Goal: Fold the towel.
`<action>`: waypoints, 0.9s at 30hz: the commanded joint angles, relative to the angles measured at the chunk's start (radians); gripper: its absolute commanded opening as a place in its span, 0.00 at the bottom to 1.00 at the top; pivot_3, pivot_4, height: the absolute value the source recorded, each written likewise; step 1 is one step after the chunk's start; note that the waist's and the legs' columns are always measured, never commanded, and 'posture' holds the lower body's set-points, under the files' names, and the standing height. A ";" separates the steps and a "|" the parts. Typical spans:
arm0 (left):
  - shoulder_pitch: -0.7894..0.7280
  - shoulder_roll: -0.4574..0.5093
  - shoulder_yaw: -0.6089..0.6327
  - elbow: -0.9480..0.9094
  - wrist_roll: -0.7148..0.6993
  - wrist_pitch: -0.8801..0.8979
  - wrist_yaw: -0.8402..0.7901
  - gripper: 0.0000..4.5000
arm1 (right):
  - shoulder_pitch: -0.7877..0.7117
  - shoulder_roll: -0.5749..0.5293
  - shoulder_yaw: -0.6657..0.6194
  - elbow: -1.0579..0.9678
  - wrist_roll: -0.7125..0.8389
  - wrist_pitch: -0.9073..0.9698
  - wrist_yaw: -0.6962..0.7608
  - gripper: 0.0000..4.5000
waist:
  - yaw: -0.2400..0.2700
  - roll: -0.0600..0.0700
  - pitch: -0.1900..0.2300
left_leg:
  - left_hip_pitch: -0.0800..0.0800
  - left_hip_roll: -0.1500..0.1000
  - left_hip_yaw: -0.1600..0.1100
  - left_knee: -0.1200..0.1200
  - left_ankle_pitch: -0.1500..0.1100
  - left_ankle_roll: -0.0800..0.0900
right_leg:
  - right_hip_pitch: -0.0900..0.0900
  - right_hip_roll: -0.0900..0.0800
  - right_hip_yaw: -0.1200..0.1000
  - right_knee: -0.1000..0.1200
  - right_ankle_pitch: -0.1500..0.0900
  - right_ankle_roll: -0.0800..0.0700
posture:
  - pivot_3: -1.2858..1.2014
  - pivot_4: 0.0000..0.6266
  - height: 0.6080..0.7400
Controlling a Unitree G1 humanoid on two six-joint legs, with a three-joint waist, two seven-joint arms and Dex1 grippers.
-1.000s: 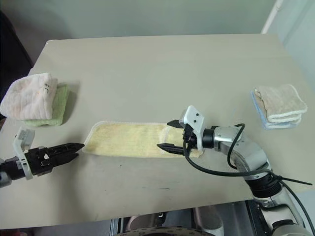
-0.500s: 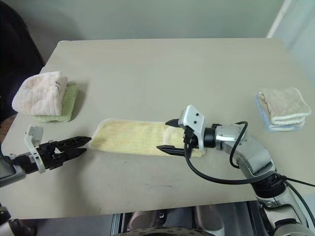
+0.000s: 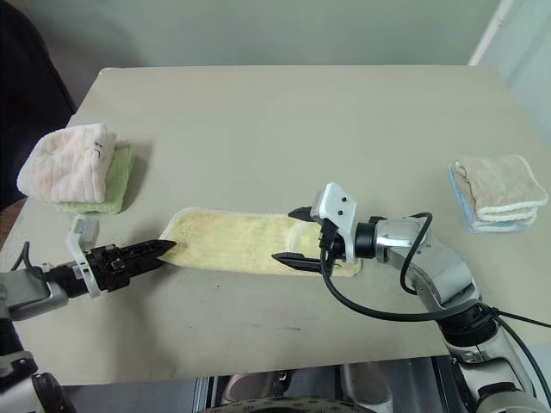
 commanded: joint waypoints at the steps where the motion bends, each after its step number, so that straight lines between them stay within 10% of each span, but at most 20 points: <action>1: -0.018 0.004 0.004 0.010 -0.012 0.010 -0.005 0.31 | -0.010 0.006 -0.033 -0.016 0.000 -0.011 -0.009 1.00 | -0.003 -0.003 0.001 | 0.000 0.000 0.000 0.000 0.000 -0.001 | 0.000 0.000 0.000 0.000 0.000 0.000 | 0.52 0.24 1.00; 5: -0.023 0.010 0.007 0.028 0.006 -0.001 -0.011 0.01 | -0.002 0.006 -0.027 -0.008 -0.009 -0.021 -0.011 1.00 | -0.006 -0.005 0.001 | 0.000 0.002 0.000 -0.001 0.000 -0.004 | -0.001 0.001 -0.001 0.000 -0.002 0.000 | 0.52 0.24 1.00; 27: -0.187 -0.036 -0.188 -0.252 -0.167 0.009 -0.132 0.01 | 0.120 -0.089 -0.226 -0.109 0.061 0.018 -0.021 1.00 | -0.010 -0.014 0.003 | 0.001 0.002 0.001 0.000 0.004 -0.011 | 0.001 0.001 -0.001 0.000 -0.005 0.001 | 0.52 0.24 1.00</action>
